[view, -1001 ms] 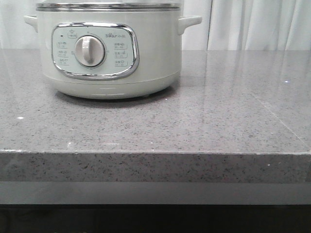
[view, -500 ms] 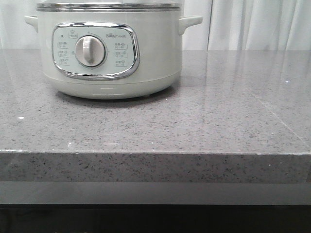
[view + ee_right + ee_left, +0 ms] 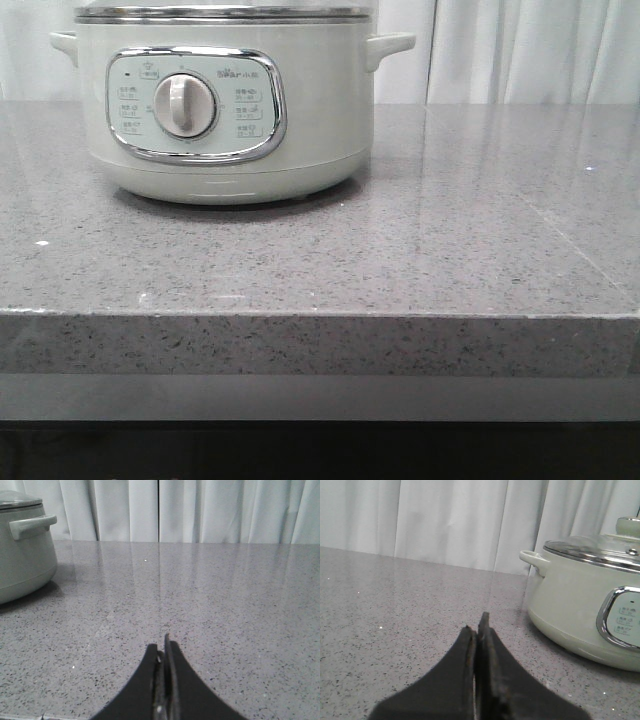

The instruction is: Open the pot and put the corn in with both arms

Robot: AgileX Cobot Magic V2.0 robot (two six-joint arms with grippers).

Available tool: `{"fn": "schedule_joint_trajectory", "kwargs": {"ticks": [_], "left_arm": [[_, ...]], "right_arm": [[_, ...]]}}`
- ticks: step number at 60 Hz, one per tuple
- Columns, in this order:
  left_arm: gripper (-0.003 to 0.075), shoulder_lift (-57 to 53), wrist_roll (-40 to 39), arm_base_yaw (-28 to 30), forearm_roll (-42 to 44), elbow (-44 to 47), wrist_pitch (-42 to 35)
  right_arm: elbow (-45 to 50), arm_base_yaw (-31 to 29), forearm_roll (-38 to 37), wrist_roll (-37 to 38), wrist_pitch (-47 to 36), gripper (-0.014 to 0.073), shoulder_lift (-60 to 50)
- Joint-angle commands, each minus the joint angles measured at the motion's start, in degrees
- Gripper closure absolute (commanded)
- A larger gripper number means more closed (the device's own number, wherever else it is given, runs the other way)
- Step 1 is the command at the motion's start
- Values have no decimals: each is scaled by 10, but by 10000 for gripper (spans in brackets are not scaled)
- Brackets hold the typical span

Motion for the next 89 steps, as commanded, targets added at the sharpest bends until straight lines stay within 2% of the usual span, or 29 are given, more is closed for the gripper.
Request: {"fn": "schedule_joint_trajectory", "kwargs": {"ticks": [1,20,34,44,89], "left_arm": [[741,-8,-1,-4,0,7,-46],[741,-8,-1,-4,0,7,-46],[741,-8,-1,-4,0,7,-46],[741,-8,-1,-4,0,7,-46],[741,-8,-1,-4,0,7,-46]], "right_arm": [[-7,-2,-2,-4,-50,713,-12],[-7,-3,-9,0,-59,713,-12],[-7,-21,-88,97,-77,713,-12],[-7,-38,-88,97,-78,713,-12],[-7,-38,-88,97,-78,713,-12]]}}
